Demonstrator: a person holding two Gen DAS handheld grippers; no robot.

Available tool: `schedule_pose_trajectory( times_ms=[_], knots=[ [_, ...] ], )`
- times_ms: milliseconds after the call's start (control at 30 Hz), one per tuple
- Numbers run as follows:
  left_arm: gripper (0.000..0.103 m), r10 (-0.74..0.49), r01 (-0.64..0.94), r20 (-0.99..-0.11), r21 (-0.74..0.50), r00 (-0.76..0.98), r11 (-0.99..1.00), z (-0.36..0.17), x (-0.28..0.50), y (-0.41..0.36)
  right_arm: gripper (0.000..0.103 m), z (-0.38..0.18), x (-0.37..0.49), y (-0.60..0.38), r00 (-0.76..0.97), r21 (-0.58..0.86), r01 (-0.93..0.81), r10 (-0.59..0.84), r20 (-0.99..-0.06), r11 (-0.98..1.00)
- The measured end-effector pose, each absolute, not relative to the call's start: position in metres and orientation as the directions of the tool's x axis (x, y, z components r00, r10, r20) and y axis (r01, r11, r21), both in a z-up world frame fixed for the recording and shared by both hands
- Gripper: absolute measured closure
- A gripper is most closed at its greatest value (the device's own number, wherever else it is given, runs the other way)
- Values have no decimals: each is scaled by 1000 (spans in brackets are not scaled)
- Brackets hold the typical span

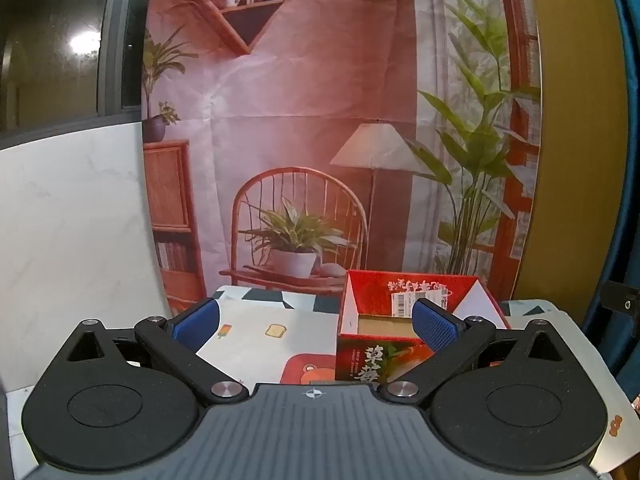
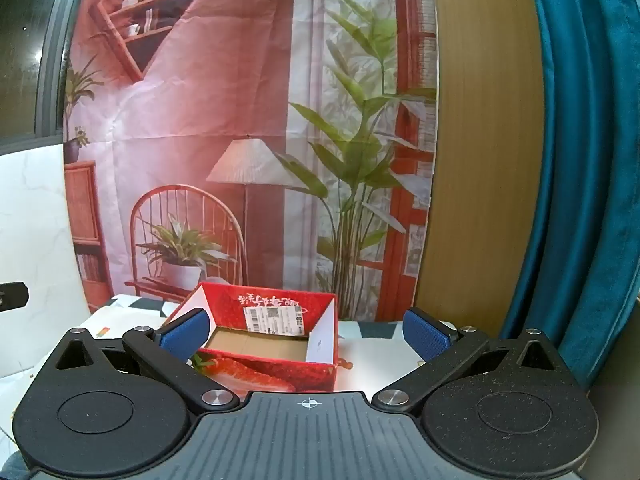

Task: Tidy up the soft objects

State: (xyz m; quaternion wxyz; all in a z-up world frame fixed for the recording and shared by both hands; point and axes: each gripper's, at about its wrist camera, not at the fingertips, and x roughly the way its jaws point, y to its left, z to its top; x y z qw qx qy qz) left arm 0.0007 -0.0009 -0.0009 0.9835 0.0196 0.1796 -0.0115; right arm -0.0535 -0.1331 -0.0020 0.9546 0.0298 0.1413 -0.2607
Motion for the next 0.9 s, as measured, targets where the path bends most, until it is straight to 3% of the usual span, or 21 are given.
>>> schedule_pose_trajectory(
  times_ms=[900],
  knots=[
    [0,0,19,-354,49,935,999,2,1,0,0,-2,-53,-135,824,-19,507,-492,-282,862]
  ],
)
